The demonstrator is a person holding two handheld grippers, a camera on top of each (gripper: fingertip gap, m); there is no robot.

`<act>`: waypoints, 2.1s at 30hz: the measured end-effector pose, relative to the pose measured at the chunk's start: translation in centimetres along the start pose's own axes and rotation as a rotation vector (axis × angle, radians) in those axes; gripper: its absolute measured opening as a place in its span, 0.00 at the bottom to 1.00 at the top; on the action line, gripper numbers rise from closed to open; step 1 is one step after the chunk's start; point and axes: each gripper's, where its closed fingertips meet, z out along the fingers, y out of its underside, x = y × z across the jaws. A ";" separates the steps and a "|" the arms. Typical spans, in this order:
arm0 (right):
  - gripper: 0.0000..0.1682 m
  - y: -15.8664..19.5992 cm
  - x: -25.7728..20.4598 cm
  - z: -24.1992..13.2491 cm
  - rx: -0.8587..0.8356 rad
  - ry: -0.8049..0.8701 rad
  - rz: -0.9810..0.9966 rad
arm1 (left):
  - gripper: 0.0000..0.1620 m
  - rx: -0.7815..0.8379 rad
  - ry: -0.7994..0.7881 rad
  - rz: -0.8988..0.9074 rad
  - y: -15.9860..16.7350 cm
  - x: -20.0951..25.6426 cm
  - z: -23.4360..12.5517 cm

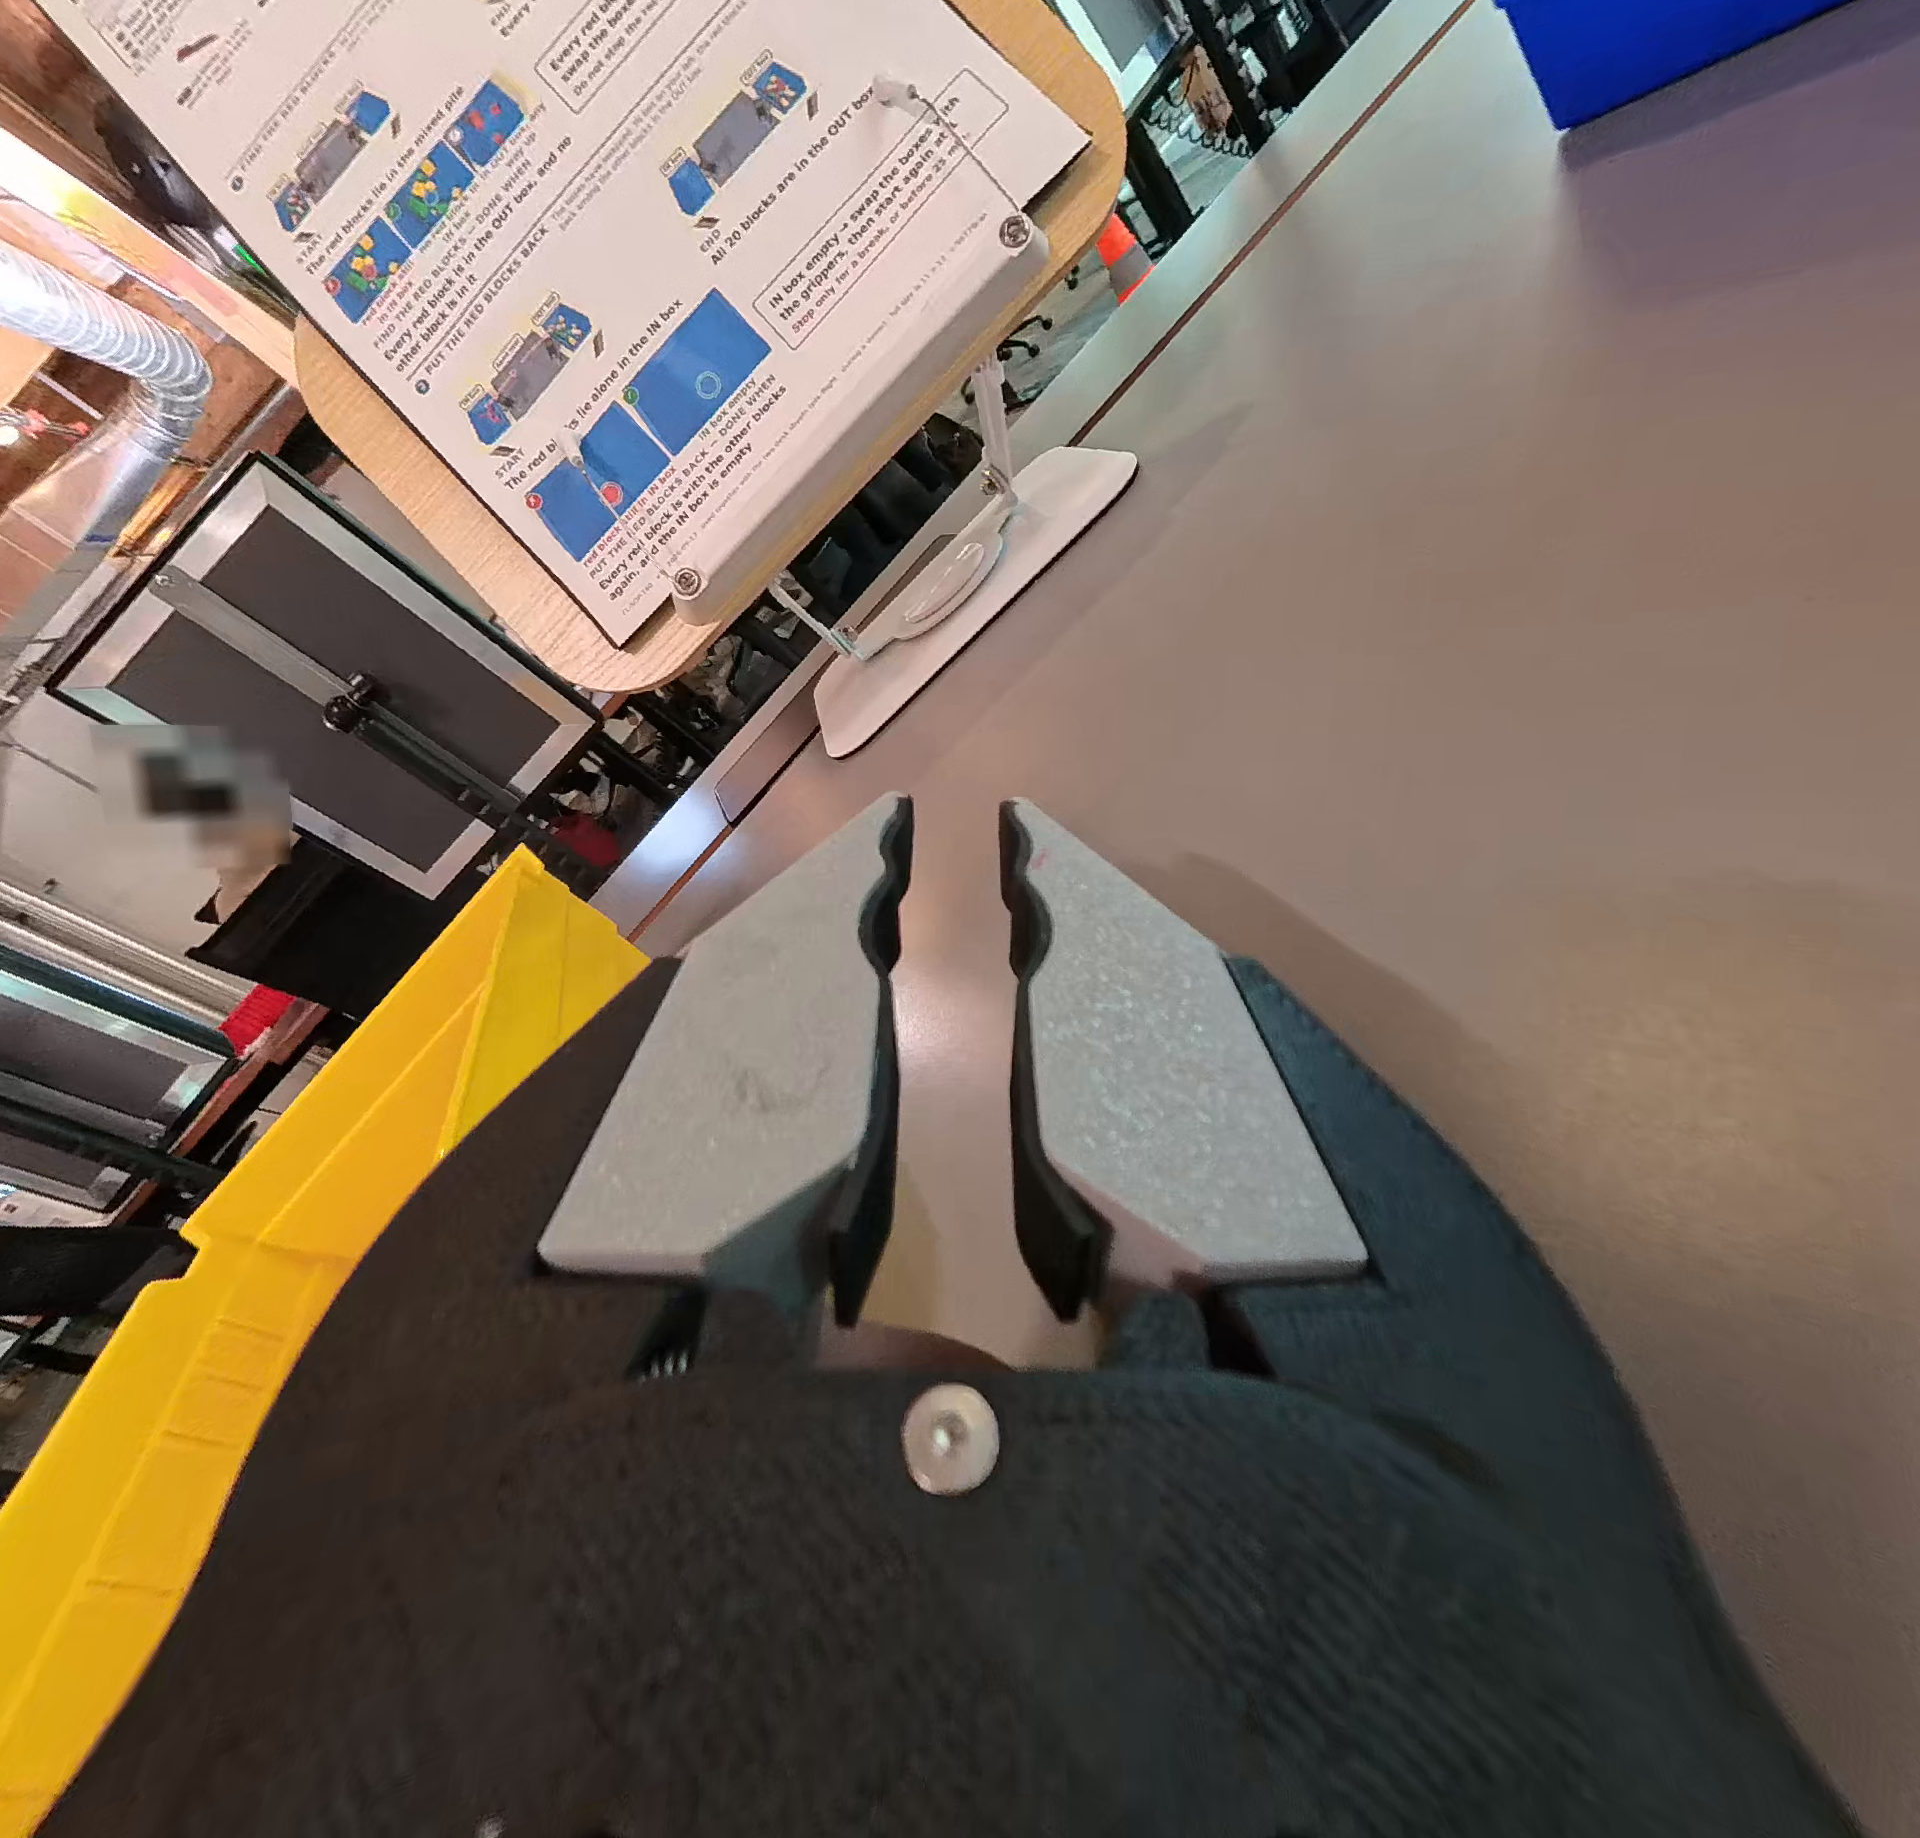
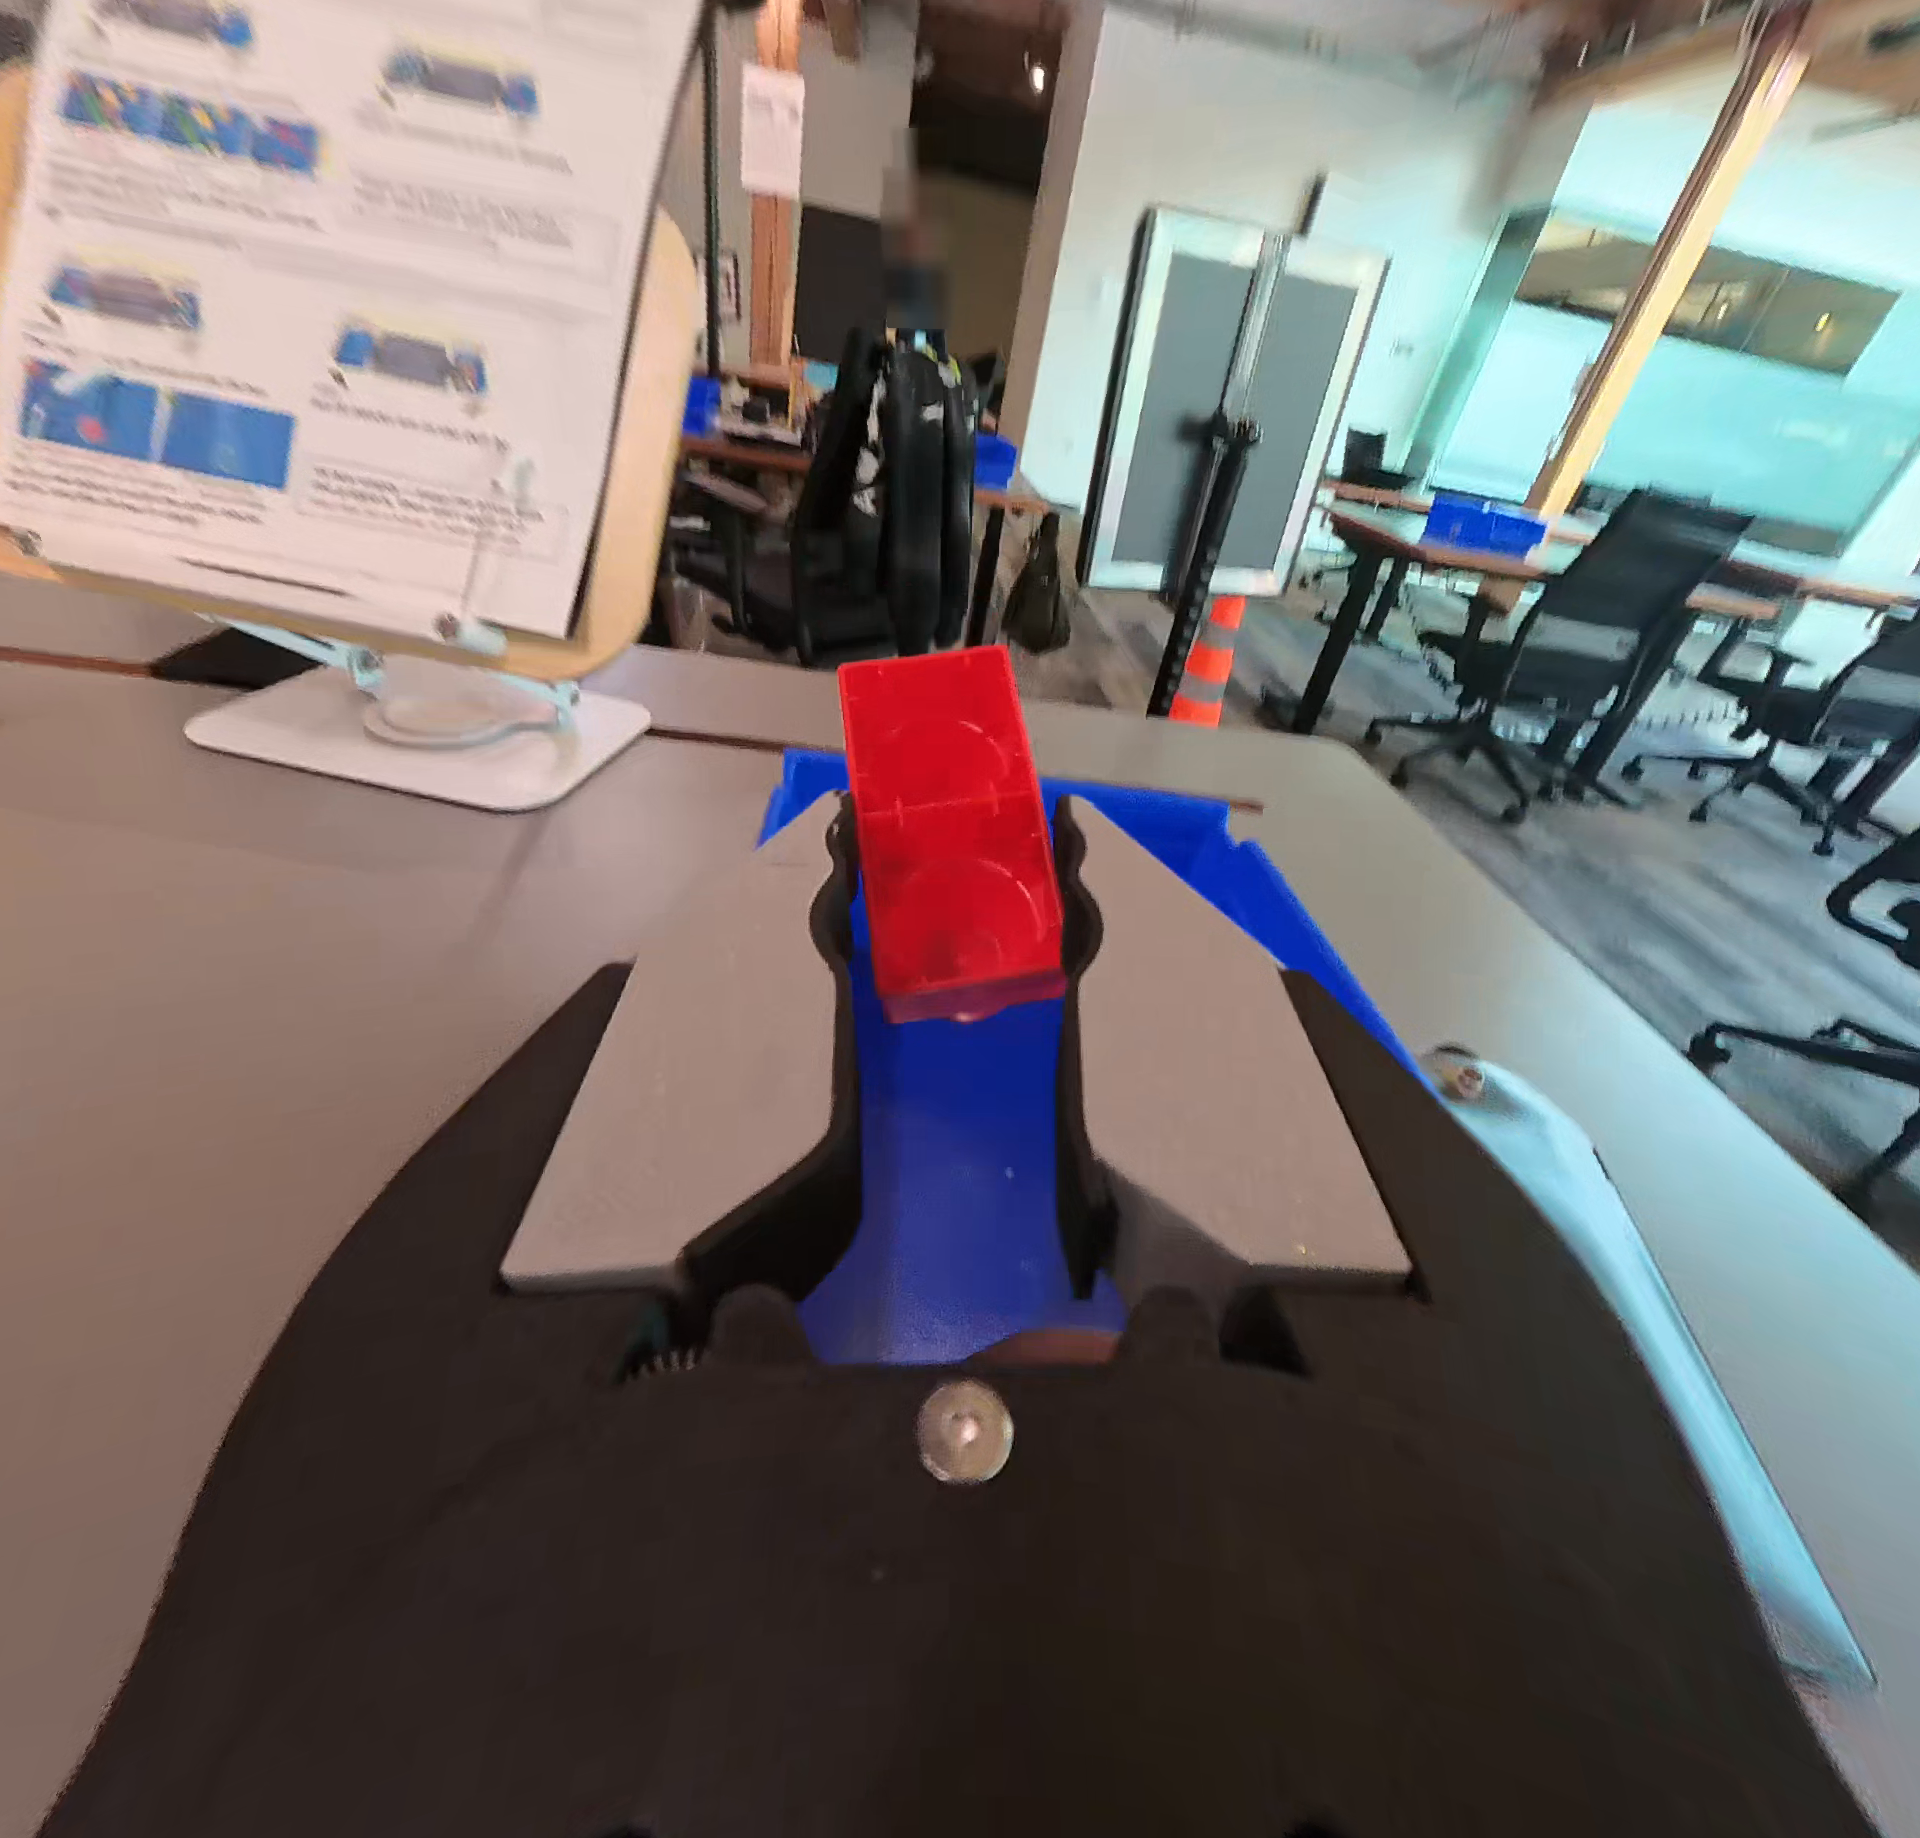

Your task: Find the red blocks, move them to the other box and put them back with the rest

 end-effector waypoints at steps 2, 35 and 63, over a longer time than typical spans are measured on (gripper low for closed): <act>0.21 0.9 0.0 0.6 -0.035 -0.011 -0.001 | 0.09 -0.007 0.003 0.020 0.1 0.3 0.1; 0.32 0.9 -18.4 -0.8 -0.172 -0.622 0.070 | 0.09 -0.040 -0.029 0.010 0.7 -0.4 0.1; 0.34 12.8 -27.7 2.7 -0.472 -0.713 -0.150 | 0.24 -0.501 0.296 -0.450 8.5 -13.3 -5.0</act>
